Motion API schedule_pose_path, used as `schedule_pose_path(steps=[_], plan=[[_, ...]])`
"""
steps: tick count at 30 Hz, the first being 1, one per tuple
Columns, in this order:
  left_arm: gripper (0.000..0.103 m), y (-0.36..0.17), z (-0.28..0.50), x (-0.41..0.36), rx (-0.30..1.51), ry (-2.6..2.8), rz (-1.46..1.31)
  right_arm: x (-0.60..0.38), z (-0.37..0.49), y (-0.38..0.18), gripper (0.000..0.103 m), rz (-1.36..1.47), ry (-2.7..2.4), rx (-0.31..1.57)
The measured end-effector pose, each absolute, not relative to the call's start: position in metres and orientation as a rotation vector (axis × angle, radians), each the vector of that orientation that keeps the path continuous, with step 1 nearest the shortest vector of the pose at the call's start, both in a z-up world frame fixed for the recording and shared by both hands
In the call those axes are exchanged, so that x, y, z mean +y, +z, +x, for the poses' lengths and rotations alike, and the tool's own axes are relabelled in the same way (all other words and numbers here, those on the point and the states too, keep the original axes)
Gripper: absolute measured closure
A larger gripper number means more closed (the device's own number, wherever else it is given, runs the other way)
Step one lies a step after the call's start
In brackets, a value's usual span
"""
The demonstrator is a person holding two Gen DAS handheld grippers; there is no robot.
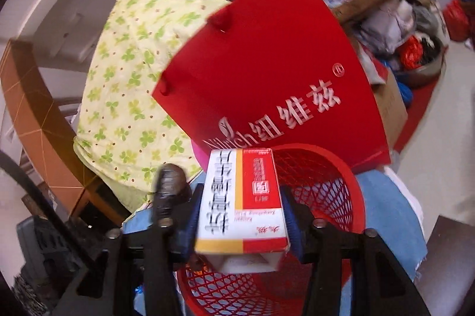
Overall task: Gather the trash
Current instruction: 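Carry both items over the red mesh basket and open both tools to drop them, then grasp the light blue crumpled mask with the right tool while the left tool approaches the white box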
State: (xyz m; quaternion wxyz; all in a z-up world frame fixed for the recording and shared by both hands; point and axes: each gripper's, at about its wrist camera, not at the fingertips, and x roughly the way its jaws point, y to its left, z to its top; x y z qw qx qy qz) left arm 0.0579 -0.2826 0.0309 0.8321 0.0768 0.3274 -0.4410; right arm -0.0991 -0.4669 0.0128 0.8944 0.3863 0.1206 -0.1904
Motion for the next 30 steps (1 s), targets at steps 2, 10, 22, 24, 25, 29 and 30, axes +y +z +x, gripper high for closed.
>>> schedule_pose_path(steps=[2, 10, 22, 24, 25, 29, 30], plan=[[0.059, 0.030, 0.059, -0.282, 0.694, -0.913, 0.167, -0.468, -0.099, 0.012, 0.034, 0.802, -0.395, 0.251], [0.050, 0.036, 0.056, -0.237, 0.624, -0.757, 0.218, -0.431, -0.091, 0.030, 0.034, 0.650, -0.372, 0.215], [0.045, 0.026, 0.074, -0.131, 0.581, -0.464, 0.239, -0.319, -0.052, 0.049, 0.035, 0.409, -0.225, 0.166], [0.045, 0.022, 0.078, -0.120, 0.580, -0.433, 0.239, -0.308, -0.043, 0.046, 0.035, 0.396, -0.205, 0.188], [0.045, 0.020, 0.080, -0.114, 0.580, -0.420, 0.234, -0.303, -0.038, 0.044, 0.035, 0.390, -0.197, 0.200], [0.045, 0.009, 0.090, -0.097, 0.591, -0.389, 0.220, -0.284, -0.018, 0.035, 0.035, 0.368, -0.171, 0.256], [0.045, 0.005, 0.092, -0.093, 0.594, -0.382, 0.218, -0.280, -0.013, 0.032, 0.035, 0.361, -0.168, 0.270]])
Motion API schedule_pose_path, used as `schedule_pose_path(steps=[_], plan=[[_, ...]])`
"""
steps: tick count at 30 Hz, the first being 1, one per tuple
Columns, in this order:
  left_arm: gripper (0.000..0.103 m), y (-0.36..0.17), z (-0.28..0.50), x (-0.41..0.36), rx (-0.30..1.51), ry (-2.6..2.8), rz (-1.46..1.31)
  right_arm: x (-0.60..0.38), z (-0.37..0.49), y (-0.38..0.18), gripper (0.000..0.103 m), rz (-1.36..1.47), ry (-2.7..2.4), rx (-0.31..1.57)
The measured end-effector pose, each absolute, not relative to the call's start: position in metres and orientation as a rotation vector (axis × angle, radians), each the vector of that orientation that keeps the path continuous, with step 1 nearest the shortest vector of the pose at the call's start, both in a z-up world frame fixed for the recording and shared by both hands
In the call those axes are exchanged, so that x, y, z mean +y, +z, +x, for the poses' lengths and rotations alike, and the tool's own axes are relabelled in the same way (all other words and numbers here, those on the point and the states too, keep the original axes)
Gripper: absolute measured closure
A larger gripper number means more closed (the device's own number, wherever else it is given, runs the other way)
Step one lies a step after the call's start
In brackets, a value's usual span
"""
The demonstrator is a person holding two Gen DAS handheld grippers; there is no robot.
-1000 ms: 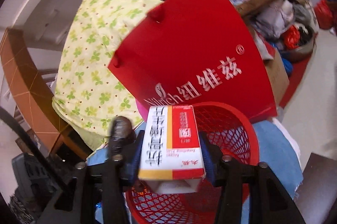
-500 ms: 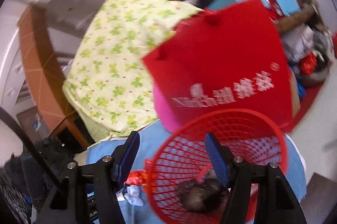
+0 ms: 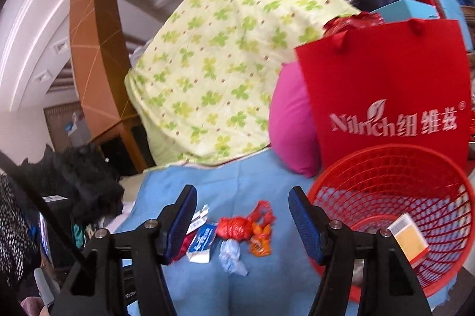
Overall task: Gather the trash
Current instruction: 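Grasp the light blue crumpled mask with the right tool while the left tool approaches the white box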
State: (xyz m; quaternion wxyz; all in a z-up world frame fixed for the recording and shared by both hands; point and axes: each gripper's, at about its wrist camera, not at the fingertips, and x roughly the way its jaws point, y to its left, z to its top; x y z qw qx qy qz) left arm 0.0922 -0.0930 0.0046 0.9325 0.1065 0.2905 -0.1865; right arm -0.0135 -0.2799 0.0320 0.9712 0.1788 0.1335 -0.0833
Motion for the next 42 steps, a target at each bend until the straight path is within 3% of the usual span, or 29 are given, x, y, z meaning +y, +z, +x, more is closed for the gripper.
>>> schedule_pose_path(steps=[13, 20, 29, 36, 39, 42], plan=[[0.044, -0.031, 0.160, -0.032, 0.688, -0.275, 0.173, -0.256, 0.069, -0.014, 0.035, 0.282, -0.095, 0.517], [0.044, -0.051, 0.206, 0.000, 0.794, -0.227, 0.098, -0.261, 0.130, -0.063, 0.037, 0.295, -0.083, 0.744], [0.044, -0.060, 0.233, 0.023, 0.834, -0.190, 0.037, -0.259, 0.167, -0.102, 0.052, 0.276, -0.101, 0.888], [0.044, -0.059, 0.249, 0.015, 0.797, -0.257, 0.042, -0.260, 0.175, -0.114, 0.070, 0.300, -0.087, 0.933], [0.044, -0.055, 0.255, 0.005, 0.778, -0.322, 0.031, -0.259, 0.175, -0.112, 0.073, 0.301, -0.083, 0.941], [0.035, -0.048, 0.262, -0.009, 0.760, -0.381, 0.022, -0.256, 0.174, -0.113, 0.073, 0.315, -0.078, 0.958]])
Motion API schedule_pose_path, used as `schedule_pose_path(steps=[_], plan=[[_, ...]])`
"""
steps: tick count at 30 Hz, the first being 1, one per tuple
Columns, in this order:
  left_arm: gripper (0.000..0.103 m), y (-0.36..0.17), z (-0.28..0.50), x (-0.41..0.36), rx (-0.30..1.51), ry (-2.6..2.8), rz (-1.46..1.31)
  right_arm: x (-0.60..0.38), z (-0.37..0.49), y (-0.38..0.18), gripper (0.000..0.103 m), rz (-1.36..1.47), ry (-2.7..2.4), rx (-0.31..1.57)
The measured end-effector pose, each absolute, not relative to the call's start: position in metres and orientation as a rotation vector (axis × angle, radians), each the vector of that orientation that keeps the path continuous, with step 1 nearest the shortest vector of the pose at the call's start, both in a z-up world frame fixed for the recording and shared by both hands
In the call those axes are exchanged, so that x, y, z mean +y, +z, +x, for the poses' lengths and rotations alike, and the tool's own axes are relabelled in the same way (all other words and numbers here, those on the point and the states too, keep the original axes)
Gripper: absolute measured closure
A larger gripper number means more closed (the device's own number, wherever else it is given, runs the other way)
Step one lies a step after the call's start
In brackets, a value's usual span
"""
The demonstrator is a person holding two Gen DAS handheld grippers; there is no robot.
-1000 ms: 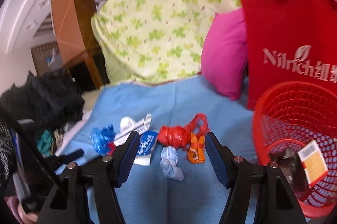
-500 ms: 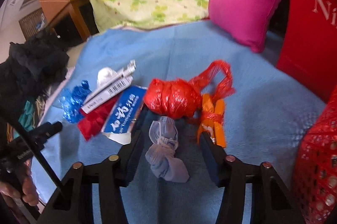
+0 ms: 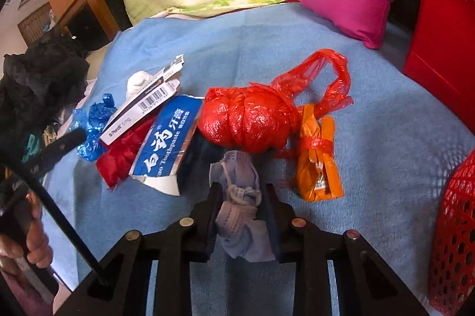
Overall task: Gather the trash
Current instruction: 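Grasp the light blue crumpled mask with the right tool while the left tool approaches the white box, then grasp the white medicine box with the left tool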
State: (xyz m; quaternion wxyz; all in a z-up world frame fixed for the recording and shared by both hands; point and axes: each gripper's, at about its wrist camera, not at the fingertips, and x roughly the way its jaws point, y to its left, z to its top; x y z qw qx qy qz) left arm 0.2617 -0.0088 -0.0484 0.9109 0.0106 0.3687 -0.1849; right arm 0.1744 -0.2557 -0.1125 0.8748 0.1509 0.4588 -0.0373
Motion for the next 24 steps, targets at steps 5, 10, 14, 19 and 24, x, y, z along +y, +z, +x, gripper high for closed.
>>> schedule_pose_path(steps=[5, 10, 14, 19, 24], plan=[[0.032, -0.044, 0.280, -0.033, 0.734, -0.449, 0.033, -0.255, 0.169, -0.115, 0.073, 0.340, -0.062, 0.971], [0.031, -0.055, 0.301, -0.052, 0.799, -0.507, 0.032, -0.253, 0.170, -0.118, 0.073, 0.328, -0.053, 0.979], [0.031, -0.064, 0.311, -0.055, 0.841, -0.548, -0.014, -0.256, 0.169, -0.119, 0.073, 0.341, -0.044, 0.981], [0.031, -0.068, 0.308, -0.061, 0.872, -0.594, -0.022, -0.257, 0.169, -0.117, 0.073, 0.331, -0.041, 0.982], [0.035, -0.071, 0.293, -0.071, 0.860, -0.626, 0.064, -0.266, 0.168, -0.117, 0.073, 0.358, -0.058, 0.987]])
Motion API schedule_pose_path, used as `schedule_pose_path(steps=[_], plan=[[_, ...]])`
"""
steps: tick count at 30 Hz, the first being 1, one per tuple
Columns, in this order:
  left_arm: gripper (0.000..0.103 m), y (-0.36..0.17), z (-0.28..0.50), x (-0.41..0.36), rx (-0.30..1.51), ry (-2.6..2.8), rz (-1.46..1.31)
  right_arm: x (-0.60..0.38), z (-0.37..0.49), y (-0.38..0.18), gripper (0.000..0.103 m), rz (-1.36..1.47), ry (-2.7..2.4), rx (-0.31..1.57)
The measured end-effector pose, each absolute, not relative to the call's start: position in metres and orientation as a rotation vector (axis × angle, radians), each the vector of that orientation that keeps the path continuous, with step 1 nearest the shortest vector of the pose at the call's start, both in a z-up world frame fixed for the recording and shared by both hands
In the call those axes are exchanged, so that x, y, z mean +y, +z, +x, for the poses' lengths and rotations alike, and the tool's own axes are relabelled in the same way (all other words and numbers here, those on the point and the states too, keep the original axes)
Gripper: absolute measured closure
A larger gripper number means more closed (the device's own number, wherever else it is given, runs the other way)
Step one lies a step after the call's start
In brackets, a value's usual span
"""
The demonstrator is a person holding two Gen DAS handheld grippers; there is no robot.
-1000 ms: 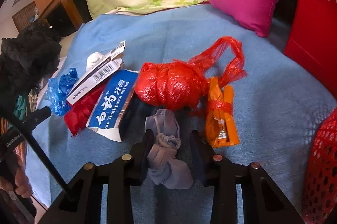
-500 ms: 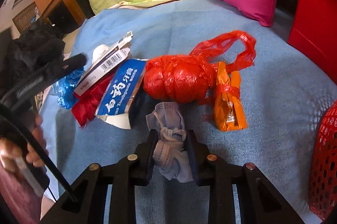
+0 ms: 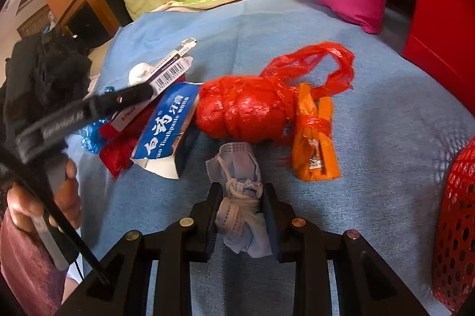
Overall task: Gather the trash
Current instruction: 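Grasp the white medicine box with the left tool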
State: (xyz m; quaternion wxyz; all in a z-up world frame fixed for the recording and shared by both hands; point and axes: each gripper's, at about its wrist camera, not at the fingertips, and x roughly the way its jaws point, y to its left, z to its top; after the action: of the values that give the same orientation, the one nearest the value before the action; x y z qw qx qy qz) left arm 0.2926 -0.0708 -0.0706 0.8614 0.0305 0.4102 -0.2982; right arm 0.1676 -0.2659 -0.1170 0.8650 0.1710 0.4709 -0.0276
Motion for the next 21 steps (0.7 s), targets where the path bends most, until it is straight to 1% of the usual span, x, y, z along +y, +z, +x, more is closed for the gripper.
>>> schedule_pose_path(steps=[1, 2, 13, 21], plan=[[0.041, -0.071, 0.291, -0.071, 0.861, -0.629, 0.075, -0.267, 0.167, -0.117, 0.073, 0.360, -0.060, 0.987], [0.043, -0.071, 0.289, -0.072, 0.862, -0.631, 0.080, -0.267, 0.167, -0.116, 0.073, 0.363, -0.062, 0.987], [0.043, -0.055, 0.265, -0.073, 0.800, -0.639, 0.122, -0.262, 0.162, -0.104, 0.073, 0.344, -0.069, 0.958], [0.043, -0.013, 0.221, -0.056, 0.692, -0.601, 0.097, -0.260, 0.143, -0.077, 0.073, 0.335, -0.050, 0.859]])
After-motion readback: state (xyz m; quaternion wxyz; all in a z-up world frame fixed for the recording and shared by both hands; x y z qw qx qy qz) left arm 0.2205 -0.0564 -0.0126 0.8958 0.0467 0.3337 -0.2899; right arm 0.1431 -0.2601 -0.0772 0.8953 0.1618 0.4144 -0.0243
